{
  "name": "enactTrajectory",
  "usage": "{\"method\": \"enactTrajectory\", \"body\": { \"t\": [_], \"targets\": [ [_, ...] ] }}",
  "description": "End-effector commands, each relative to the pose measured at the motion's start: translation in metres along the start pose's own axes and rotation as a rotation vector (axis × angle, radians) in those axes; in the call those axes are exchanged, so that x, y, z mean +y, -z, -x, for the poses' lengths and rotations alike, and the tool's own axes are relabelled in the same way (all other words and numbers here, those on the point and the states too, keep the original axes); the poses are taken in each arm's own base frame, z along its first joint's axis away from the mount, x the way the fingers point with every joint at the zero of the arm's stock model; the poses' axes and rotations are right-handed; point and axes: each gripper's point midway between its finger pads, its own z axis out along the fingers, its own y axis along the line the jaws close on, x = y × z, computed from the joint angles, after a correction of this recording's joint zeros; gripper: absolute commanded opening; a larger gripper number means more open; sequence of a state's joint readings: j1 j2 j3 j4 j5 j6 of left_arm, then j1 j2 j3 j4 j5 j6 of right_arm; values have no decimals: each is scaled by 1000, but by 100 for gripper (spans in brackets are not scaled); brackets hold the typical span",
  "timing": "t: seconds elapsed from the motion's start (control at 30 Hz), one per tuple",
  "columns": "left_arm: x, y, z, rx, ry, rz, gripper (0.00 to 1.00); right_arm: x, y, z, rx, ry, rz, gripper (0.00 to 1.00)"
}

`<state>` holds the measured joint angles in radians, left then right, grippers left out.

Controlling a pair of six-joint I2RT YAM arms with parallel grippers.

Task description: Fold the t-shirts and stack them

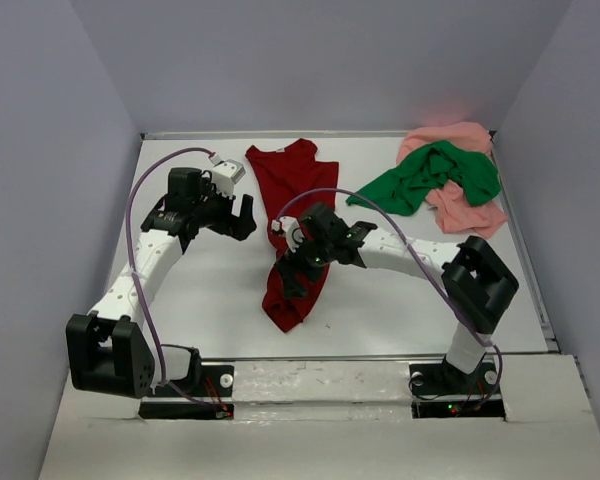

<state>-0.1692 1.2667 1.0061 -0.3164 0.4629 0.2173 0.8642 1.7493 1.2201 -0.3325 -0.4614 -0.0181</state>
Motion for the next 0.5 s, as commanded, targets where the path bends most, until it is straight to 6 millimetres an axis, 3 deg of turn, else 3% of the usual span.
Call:
{"method": "enactTrajectory", "body": {
  "t": [0.0, 0.33, 0.47],
  "targets": [
    [-4, 2, 16, -48, -15, -14, 99, 8, -11, -16, 71, -54, 74, 98],
    [-4, 3, 17, -52, -15, -12, 99, 27, -9, -29, 137, -67, 146, 94],
    [-5, 3, 18, -54, -17, -14, 99, 25, -12, -36, 153, -82, 146, 81]
  ]
}}
